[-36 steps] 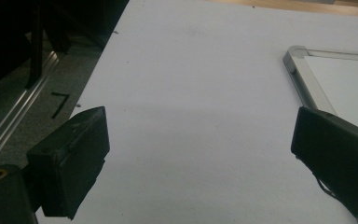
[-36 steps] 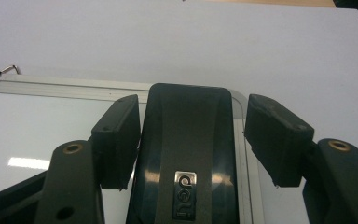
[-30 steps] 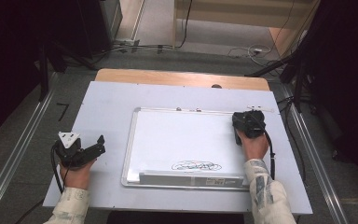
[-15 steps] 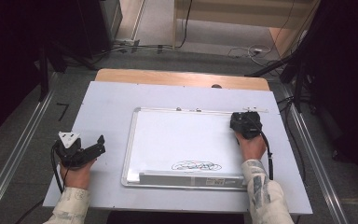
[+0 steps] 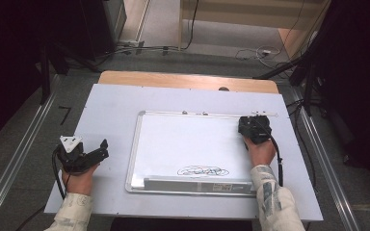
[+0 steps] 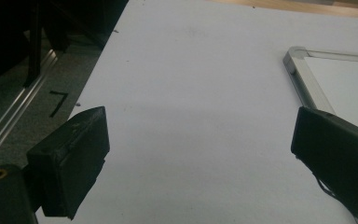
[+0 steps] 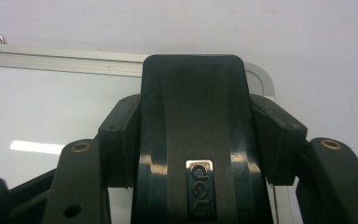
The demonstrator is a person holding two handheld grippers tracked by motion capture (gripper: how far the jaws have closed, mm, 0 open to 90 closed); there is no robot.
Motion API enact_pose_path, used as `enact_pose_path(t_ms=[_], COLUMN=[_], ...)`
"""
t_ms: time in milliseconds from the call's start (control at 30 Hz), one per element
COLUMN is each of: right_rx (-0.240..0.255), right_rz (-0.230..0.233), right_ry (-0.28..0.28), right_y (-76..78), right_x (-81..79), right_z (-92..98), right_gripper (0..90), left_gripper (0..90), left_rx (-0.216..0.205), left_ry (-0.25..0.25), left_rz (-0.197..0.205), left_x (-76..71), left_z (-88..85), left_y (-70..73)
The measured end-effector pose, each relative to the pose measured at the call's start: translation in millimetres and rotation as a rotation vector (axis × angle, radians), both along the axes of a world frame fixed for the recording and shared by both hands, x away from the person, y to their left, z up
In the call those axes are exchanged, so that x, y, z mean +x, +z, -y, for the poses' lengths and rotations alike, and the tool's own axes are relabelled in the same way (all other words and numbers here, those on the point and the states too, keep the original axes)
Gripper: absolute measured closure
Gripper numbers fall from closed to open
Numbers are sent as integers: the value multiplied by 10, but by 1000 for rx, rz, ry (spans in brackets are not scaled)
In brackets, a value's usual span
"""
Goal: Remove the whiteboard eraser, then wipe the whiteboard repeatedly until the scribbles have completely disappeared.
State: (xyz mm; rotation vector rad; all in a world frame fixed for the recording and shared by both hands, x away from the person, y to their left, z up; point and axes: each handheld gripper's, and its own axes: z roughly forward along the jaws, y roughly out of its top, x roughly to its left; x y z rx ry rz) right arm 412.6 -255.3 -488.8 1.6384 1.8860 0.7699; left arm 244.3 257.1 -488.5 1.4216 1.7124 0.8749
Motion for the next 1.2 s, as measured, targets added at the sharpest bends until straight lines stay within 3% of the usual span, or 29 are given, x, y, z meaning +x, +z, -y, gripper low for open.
enact_pose_path(t_ms=[167,267,567,833,1200], right_rx=[35,58,110,107,106], right_rz=[28,52,47,58,28], right_ry=[19,66,145,220,284], right_y=[81,195,279,329,285], right_x=[-71,-184,-436,-671,-832], right_z=[7,-4,-17,-104,-241], right_gripper=[384,384,383,383,383], left_gripper=[45,45,45,45,44], left_rx=[1,0,4,2,-1], left_ry=[-2,0,0,-1,-5], left_rz=[-2,0,1,-2,2], left_x=[1,-1,-16,-13,-9], left_z=[1,4,10,14,23], left_y=[1,3,10,9,11])
